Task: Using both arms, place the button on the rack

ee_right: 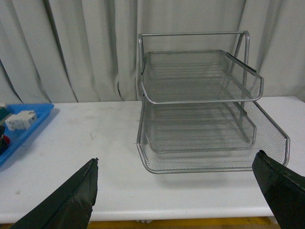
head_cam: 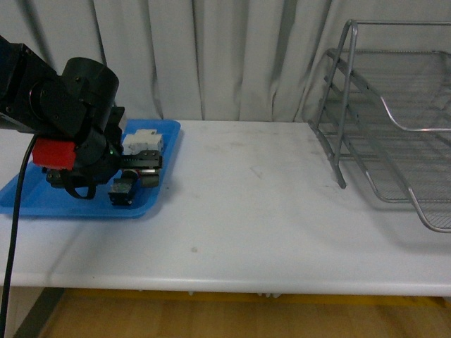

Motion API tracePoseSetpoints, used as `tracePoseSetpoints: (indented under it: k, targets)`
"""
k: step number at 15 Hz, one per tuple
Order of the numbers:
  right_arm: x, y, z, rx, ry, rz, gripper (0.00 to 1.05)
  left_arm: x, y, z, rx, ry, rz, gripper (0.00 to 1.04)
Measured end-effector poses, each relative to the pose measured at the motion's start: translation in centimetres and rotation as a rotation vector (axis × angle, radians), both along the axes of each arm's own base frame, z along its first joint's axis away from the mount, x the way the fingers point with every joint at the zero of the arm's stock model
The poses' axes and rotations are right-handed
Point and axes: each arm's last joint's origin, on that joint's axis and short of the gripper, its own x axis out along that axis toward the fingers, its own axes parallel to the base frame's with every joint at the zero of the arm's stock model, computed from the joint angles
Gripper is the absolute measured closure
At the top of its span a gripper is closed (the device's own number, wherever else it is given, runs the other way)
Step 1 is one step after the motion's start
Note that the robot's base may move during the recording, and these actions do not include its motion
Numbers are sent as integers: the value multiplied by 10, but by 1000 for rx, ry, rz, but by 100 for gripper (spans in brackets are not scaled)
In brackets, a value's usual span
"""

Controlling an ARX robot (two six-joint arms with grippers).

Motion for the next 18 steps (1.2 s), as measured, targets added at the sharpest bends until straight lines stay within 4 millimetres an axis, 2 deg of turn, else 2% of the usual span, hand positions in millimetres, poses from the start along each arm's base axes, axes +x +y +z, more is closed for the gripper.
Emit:
tracePoseSetpoints:
  k: [1,4,6,8,10,12,14,15,18]
  targets:
    - [0,0,0,0,0,0,6,0,0,-5,4,16,0,10]
    - [0,0,0,0,0,0,6,0,-1,-9,18,12,5,50]
    - [0,0,0,0,0,0,6,1,-1,-8,21,4,7,67]
    - [0,0,0,0,0,0,6,1,-3,-7,17,-9,4,69]
    - [0,0,0,0,0,0,6,-9,-4,1,8,-46,-18,69]
    - [0,0,0,0,0,0,6,-23,-6,30,-7,-129,-53,69]
    - [0,0,0,0,0,0,6,-54,-9,89,-49,-304,-129,69]
    - [0,0,0,0,0,0,6,-74,-10,103,-74,-333,-170,69]
    - [0,0,0,0,0,0,6,-108,-11,116,-98,-349,-212,69]
